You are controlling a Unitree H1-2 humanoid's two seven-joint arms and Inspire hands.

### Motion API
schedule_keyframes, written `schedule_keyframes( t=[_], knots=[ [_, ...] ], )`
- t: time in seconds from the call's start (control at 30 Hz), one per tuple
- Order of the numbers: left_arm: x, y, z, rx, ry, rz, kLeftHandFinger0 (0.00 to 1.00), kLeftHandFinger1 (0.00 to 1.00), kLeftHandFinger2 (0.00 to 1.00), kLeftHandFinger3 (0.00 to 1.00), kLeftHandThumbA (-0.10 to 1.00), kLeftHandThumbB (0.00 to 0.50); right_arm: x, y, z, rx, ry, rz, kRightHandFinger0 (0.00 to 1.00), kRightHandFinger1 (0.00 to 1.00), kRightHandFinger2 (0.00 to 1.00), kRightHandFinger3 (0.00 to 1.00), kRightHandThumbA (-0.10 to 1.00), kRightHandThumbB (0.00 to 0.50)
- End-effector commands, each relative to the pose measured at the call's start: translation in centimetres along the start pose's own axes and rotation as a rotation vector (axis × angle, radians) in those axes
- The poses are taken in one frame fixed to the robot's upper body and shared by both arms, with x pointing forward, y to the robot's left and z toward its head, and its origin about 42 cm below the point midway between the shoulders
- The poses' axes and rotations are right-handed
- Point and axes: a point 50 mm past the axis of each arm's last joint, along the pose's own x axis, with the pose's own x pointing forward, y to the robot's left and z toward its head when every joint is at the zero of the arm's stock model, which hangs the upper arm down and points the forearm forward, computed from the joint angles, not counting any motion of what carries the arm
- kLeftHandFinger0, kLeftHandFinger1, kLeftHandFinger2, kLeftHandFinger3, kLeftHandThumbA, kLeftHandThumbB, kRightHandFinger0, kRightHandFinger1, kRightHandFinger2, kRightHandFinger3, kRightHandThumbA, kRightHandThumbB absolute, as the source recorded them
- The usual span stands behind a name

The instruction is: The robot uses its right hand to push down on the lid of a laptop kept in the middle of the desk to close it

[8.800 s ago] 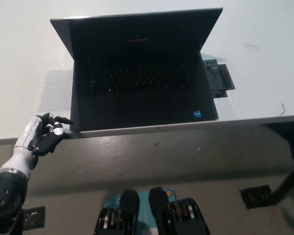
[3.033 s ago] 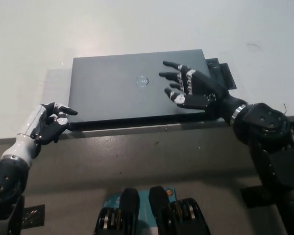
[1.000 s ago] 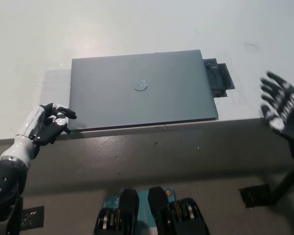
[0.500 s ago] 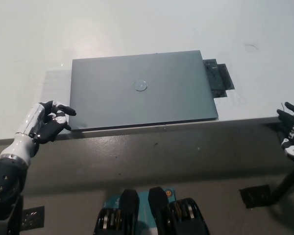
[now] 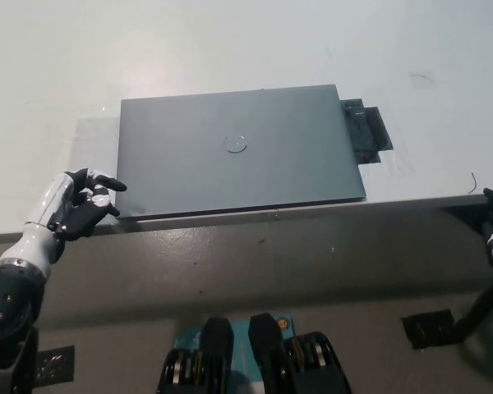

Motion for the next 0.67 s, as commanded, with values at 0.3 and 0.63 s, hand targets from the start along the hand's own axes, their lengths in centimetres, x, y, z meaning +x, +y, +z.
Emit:
schedule_keyframes(
  t=[0.3,0.63],
  knots=[
    [0.5,1.3,1.8,0.038,-0.067,0.017,0.17,0.38,0.53,0.51,0.03,0.177,1.1,-0.5,2.4,-0.078,-0.077,0.007,1.0,1.0,0.9,1.0,0.39,0.328],
    [0.4,1.3,1.7,0.027,-0.073,0.022,0.19,0.39,0.55,0.53,0.01,0.174,1.3,-0.6,2.9,-0.093,-0.079,0.015,1.0,1.0,0.93,1.0,0.41,0.339]
  ],
)
